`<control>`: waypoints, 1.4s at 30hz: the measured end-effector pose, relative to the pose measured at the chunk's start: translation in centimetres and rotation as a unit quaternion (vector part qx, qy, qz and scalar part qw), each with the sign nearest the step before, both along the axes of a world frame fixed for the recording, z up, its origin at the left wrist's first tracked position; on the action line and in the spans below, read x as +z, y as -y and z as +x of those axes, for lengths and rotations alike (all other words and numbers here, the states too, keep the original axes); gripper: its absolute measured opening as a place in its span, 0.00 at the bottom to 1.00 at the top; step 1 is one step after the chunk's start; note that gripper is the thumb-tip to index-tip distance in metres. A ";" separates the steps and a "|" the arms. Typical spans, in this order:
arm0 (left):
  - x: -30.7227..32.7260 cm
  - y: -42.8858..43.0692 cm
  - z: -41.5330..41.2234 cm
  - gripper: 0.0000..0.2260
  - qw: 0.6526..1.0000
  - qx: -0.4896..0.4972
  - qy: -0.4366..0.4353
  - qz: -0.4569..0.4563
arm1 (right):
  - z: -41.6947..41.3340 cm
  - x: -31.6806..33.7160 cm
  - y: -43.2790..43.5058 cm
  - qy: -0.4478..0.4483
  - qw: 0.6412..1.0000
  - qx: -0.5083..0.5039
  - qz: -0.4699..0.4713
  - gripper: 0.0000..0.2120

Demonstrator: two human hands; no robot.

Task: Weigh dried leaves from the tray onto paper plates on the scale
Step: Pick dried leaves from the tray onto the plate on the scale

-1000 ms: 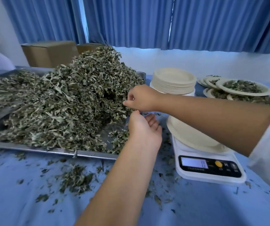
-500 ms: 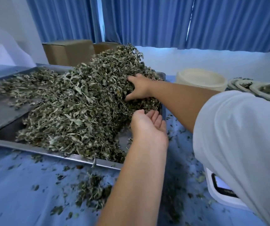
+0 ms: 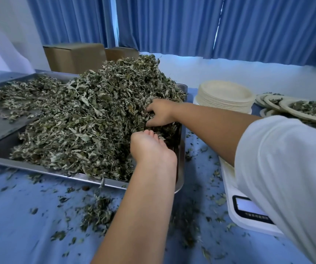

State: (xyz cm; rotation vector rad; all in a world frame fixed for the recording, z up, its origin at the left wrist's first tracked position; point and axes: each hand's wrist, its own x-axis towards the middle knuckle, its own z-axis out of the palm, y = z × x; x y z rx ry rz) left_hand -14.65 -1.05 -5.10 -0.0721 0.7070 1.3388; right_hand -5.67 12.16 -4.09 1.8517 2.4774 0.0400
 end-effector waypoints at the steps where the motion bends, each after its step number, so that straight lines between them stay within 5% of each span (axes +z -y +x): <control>1: -0.1 -0.2 0.1 0.21 1.000 0.006 0.007 -0.012 | 0.0 -0.1 0.5 0.000 1.000 0.006 -0.001 0.30; 9: 0.5 0.3 -1.3 0.21 0.997 0.079 0.000 0.008 | -1.1 -1.5 5.9 -0.059 0.993 0.094 -0.047 0.16; 14: 1.2 0.4 -2.0 0.20 0.989 0.146 -0.037 -0.004 | -1.0 -0.2 8.6 -0.148 0.974 0.126 -0.113 0.24; 21: 0.9 0.4 -1.9 0.21 0.990 0.138 -0.007 -0.004 | -0.2 1.4 8.5 -0.106 0.989 0.039 -0.092 0.24; 28: 1.0 0.5 -1.4 0.20 0.990 0.136 -0.026 -0.004 | 0.4 1.6 8.3 -0.181 0.983 0.020 -0.018 0.16; 34: 1.0 0.7 -0.5 0.18 0.992 0.121 -0.031 0.002 | 1.6 3.2 8.9 -0.256 0.967 -0.015 0.011 0.18; 42: 0.6 1.5 0.9 0.15 0.999 0.041 -0.033 0.009 | 1.8 4.1 9.9 -0.461 0.884 -0.069 -0.016 0.10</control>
